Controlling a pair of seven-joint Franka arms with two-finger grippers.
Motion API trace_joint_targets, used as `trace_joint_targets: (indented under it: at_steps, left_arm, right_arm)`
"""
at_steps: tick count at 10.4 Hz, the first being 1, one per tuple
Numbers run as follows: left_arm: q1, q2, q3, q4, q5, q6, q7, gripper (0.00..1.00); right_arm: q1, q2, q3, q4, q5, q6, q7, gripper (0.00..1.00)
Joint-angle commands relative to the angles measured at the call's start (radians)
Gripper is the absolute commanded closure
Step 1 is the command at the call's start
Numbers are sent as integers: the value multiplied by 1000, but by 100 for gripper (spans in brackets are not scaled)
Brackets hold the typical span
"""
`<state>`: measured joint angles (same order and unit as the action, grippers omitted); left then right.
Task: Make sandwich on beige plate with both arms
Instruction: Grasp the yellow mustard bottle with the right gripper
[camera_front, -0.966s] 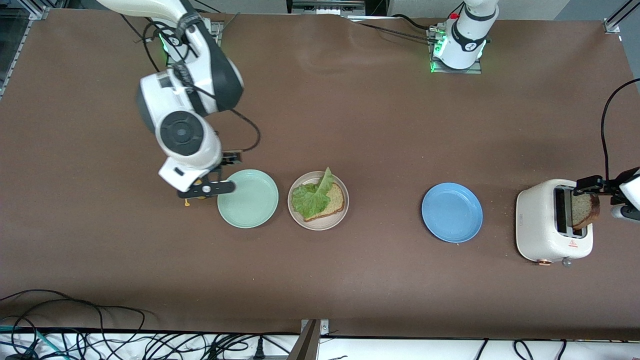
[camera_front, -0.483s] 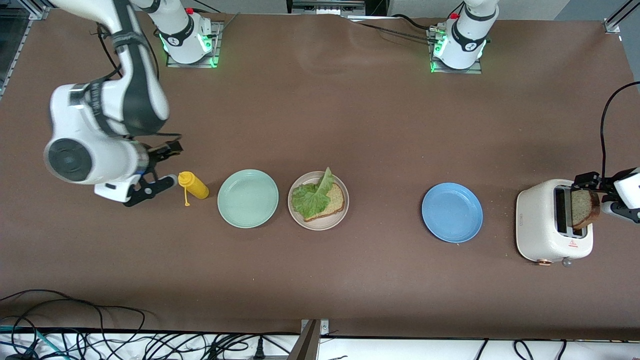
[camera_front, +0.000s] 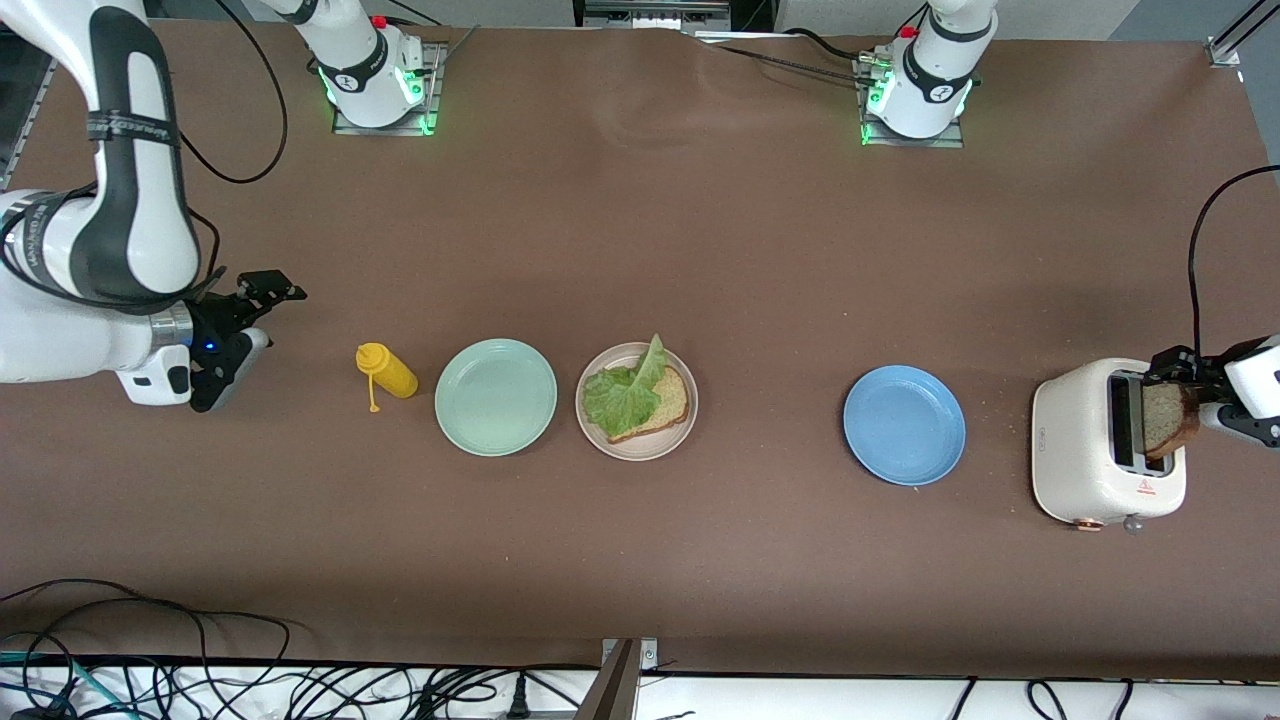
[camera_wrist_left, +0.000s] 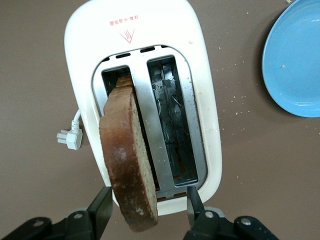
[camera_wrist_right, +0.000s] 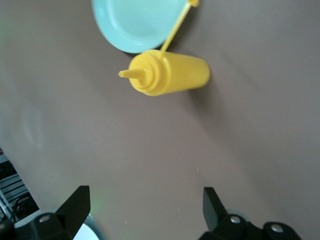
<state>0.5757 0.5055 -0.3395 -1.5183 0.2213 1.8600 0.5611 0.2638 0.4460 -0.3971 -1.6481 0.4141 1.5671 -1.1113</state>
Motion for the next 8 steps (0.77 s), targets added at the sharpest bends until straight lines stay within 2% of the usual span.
trace_joint_targets:
  at_steps: [1, 2, 4, 6, 8]
  left_arm:
    - [-2, 5, -7, 41, 10, -4, 7, 32]
    - [0, 14, -9, 46, -3, 4, 7, 32]
    - [0, 21, -7, 46, -10, 85, 0, 32]
    - [0, 33, -7, 46, -10, 88, -10, 33]
    - [-4, 50, -7, 46, -8, 88, -10, 33]
  right_arm:
    - [-70, 75, 4, -16, 170, 16, -343, 0]
    - [-99, 98, 4, -16, 266, 16, -460, 0]
    - [-121, 135, 4, -16, 395, 18, -629, 0]
    - [-152, 184, 6, -18, 552, 5, -821, 0]
    - [-164, 217, 9, -27, 623, -18, -928, 0]
